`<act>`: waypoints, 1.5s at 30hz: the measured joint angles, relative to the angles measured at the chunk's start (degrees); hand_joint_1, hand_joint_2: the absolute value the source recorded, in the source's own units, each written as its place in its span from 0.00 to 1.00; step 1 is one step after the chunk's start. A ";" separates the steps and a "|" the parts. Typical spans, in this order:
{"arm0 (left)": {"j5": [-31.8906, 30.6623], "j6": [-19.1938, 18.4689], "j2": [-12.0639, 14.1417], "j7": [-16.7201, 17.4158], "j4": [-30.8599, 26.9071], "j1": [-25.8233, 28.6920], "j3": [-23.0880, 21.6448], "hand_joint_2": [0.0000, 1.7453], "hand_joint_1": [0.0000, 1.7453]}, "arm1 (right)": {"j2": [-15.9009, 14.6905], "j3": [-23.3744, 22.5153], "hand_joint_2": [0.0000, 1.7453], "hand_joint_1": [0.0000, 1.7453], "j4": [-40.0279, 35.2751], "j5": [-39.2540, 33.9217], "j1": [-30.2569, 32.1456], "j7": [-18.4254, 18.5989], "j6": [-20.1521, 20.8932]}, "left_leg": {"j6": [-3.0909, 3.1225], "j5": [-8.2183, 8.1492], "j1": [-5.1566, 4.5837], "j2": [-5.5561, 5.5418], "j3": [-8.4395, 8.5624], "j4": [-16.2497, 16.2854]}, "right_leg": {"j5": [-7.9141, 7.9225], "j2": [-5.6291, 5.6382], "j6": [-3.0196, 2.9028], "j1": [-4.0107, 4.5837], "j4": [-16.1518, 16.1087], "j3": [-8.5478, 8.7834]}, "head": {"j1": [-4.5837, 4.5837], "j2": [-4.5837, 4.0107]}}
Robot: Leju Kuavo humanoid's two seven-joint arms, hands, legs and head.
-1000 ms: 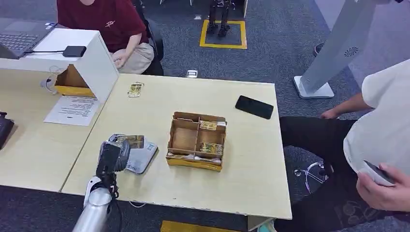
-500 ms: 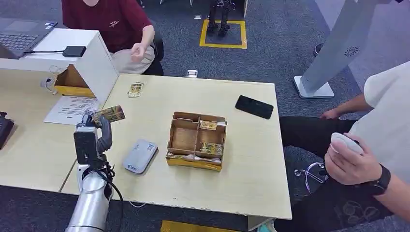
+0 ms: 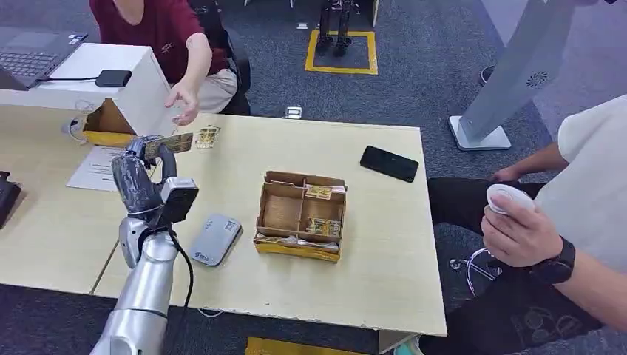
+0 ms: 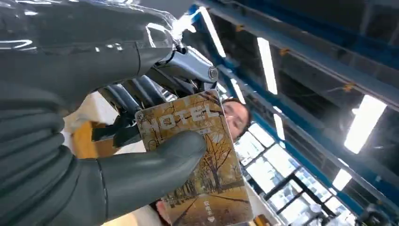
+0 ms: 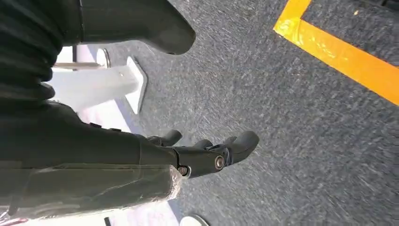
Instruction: Pass the card to the sensor for recognition and then transmit it.
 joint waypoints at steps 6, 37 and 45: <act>-3.17 0.09 -1.85 -1.34 1.79 -1.82 3.81 1.00 1.00 | 0.26 0.20 1.00 0.00 0.00 0.00 -0.09 -0.02 0.02 | 0.00 0.00 0.00 0.00 0.00 0.01 | 0.00 0.00 0.00 0.00 0.00 -0.01 | 0.00 0.00; -7.03 0.15 -4.66 -2.08 5.12 -4.60 9.93 1.00 1.00 | 0.31 0.68 1.00 0.00 0.02 -0.07 -0.15 -0.02 -0.11 | 0.00 0.00 0.00 0.00 -0.02 0.01 | 0.00 0.00 0.00 0.00 0.00 -0.03 | 0.00 0.00; -2.65 0.15 -4.47 -1.97 6.54 -4.84 9.93 1.00 0.00 | 0.29 0.68 1.00 0.00 0.02 -0.37 -0.11 -0.02 -0.17 | 0.00 -0.01 0.00 0.00 -0.04 0.01 | -0.01 0.01 0.00 0.00 -0.01 -0.06 | 0.00 0.00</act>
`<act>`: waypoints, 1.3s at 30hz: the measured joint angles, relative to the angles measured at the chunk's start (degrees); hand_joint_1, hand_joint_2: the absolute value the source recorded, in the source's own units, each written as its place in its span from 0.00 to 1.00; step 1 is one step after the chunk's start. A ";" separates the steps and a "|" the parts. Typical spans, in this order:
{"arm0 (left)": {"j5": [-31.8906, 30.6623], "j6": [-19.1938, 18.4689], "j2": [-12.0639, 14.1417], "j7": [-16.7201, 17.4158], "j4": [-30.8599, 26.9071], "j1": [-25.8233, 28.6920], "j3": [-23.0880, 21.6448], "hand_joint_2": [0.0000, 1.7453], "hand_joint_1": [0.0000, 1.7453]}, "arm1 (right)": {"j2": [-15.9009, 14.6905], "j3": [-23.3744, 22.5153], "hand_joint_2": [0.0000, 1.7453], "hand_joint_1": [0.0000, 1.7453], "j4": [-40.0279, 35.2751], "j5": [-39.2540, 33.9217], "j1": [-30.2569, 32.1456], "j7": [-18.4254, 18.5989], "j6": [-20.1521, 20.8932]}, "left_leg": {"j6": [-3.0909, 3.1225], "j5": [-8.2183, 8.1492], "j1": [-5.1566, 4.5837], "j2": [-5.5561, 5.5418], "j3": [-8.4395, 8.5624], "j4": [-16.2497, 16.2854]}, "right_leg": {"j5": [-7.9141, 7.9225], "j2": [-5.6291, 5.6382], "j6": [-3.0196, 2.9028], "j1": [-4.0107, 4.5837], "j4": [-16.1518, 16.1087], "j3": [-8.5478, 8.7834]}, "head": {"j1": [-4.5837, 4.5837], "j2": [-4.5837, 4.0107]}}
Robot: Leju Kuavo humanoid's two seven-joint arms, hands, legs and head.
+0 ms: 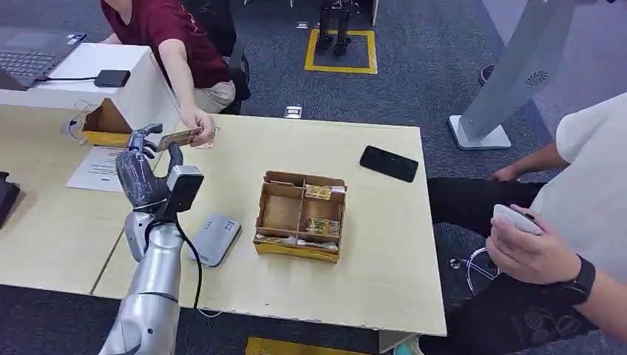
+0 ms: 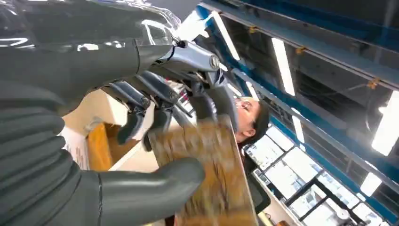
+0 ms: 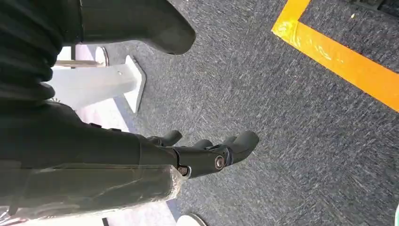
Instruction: Pass the card to the sensor for recognition and then transmit it.
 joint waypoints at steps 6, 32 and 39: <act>8.54 -0.79 1.29 4.31 3.61 -0.68 -1.60 1.00 0.00 | 0.00 0.00 1.00 0.00 0.02 -0.68 0.23 0.39 -0.17 | 0.00 0.01 0.00 0.00 0.01 0.00 | 0.01 0.00 0.00 0.00 0.01 0.00 | 0.00 0.00; 5.28 -20.10 15.59 6.51 -29.95 27.85 -42.06 1.00 0.00 | -0.22 -2.36 1.00 0.00 0.20 -5.99 2.66 -0.66 -1.90 | 0.06 -0.22 -0.01 0.03 0.01 0.00 | -0.15 0.07 0.08 -0.01 -0.07 0.02 | 0.02 0.00; -0.85 -15.82 18.21 9.23 -29.88 28.75 -47.76 1.00 0.00 | -0.22 -2.36 1.00 0.00 0.31 -6.01 2.66 -0.63 -1.88 | 0.05 -0.20 0.00 0.04 0.03 0.00 | -0.14 0.07 0.07 0.00 -0.03 0.03 | 0.00 0.00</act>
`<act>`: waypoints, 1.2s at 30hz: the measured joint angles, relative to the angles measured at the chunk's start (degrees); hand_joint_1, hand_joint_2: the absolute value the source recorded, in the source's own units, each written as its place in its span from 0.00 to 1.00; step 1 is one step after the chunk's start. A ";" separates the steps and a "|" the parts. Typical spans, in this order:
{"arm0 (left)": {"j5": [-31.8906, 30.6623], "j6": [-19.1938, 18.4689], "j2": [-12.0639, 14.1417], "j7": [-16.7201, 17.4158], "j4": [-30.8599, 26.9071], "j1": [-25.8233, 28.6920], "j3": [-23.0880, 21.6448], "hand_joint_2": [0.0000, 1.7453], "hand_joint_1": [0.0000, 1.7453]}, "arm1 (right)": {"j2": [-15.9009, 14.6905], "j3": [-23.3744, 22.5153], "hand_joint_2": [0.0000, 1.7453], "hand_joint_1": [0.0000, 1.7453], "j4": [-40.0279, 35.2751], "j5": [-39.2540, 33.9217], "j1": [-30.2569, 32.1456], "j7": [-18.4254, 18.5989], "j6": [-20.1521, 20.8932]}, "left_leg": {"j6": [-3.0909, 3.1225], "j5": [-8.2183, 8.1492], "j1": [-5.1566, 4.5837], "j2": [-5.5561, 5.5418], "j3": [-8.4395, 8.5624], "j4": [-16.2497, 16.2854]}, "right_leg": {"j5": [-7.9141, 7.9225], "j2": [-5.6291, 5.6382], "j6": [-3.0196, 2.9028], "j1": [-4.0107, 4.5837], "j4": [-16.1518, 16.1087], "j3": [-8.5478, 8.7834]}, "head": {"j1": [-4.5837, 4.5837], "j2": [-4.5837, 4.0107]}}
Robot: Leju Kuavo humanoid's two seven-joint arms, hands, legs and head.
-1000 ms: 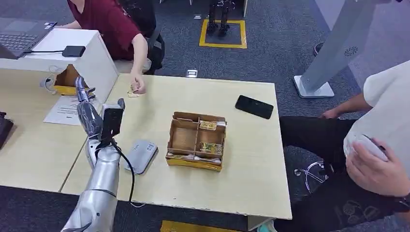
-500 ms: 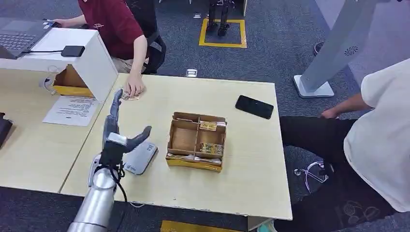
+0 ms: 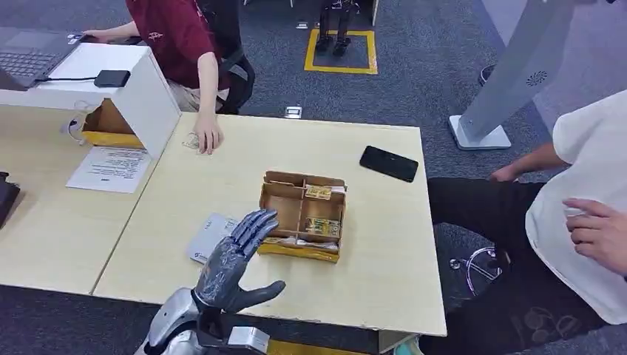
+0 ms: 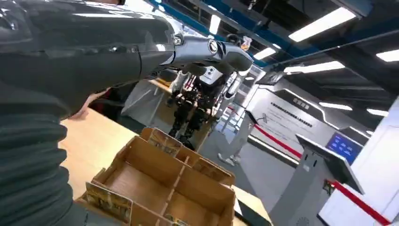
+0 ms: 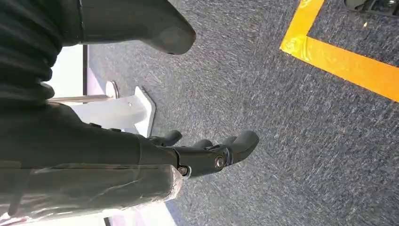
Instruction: Pass the card to the sensor for recognition and then transmit it.
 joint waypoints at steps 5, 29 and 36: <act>-12.90 8.53 0.70 7.89 4.27 -1.51 -2.32 1.00 0.00 | 0.00 0.00 1.00 0.00 0.00 0.04 -0.11 0.17 0.00 | 0.00 0.00 0.00 0.00 -0.01 0.00 | 0.00 0.00 0.00 0.00 -0.01 -0.01 | 0.00 0.00; -21.30 14.79 -0.31 17.68 26.97 -9.60 -2.93 1.00 0.00 | 0.00 0.24 1.00 0.00 0.00 0.28 -0.22 -0.02 0.07 | 0.00 0.00 0.00 0.00 0.01 0.01 | 0.00 -0.01 0.00 0.00 0.00 0.01 | 0.00 0.00; -16.18 14.22 -0.68 14.90 27.82 -9.85 -2.90 1.00 0.00 | 0.00 0.39 1.00 0.00 0.00 0.24 -0.21 -0.02 0.07 | 0.00 0.00 0.00 0.00 0.00 0.01 | 0.00 -0.01 0.00 0.00 0.00 0.01 | 0.00 0.00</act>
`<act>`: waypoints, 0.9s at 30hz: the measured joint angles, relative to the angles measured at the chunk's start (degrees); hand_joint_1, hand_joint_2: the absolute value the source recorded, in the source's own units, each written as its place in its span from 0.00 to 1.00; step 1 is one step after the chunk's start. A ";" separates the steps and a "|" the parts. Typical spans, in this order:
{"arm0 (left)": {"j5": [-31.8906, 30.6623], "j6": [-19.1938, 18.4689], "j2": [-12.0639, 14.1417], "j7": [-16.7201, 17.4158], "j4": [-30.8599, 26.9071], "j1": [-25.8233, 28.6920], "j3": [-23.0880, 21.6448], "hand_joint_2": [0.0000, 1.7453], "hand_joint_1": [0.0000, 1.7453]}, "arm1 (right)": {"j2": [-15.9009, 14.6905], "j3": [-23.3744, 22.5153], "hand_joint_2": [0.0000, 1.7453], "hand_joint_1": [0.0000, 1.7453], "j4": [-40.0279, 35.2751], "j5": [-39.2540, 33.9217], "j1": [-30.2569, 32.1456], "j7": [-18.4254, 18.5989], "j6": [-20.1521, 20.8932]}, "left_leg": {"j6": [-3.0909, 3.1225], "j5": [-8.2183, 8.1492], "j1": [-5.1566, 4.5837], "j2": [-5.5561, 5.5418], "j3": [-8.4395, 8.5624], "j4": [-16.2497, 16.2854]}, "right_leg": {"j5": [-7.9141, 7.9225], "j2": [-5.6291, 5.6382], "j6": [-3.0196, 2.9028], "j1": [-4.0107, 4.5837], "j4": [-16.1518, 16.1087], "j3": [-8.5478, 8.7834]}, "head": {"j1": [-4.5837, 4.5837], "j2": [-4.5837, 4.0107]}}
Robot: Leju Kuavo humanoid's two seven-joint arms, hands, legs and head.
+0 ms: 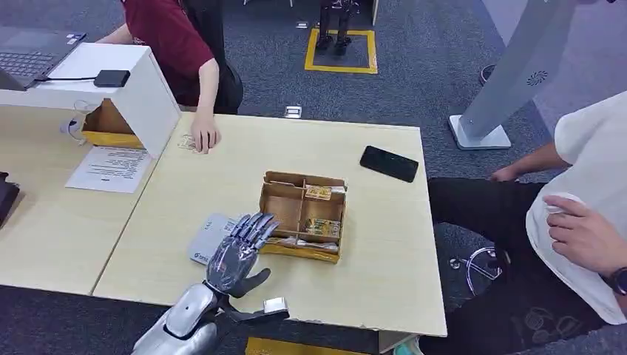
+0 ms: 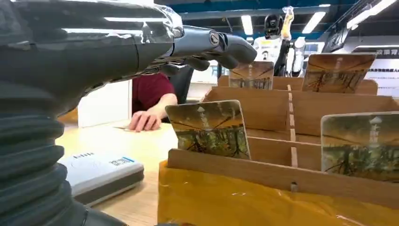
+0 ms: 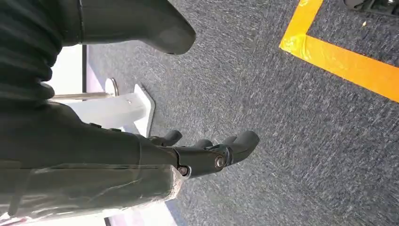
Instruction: Pass the card to the sensor for recognition and then transmit it.
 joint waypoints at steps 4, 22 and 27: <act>3.16 -2.01 -0.15 -1.90 -1.40 -0.02 0.02 1.00 0.00 | 0.00 0.00 1.00 0.00 0.02 -0.02 0.01 0.00 0.00 | 0.00 0.00 0.00 -0.01 0.00 0.00 | 0.00 0.00 0.00 0.00 0.00 0.00 | 0.00 0.00; 4.72 -4.46 -1.92 -2.55 -1.75 -0.75 0.02 1.00 0.00 | 0.00 0.04 1.00 0.00 0.02 -0.22 -0.01 0.00 0.02 | 0.00 0.00 0.00 0.00 0.00 0.01 | 0.00 0.00 0.00 0.00 0.00 0.00 | 0.00 0.00; 6.70 -5.07 -1.92 -3.14 -1.75 -0.76 0.09 1.00 0.00 | 0.00 0.07 1.00 0.00 0.02 -0.22 -0.01 -0.02 0.00 | 0.00 0.00 0.00 0.00 0.00 0.01 | 0.00 0.00 0.00 0.00 0.00 0.00 | 0.02 0.00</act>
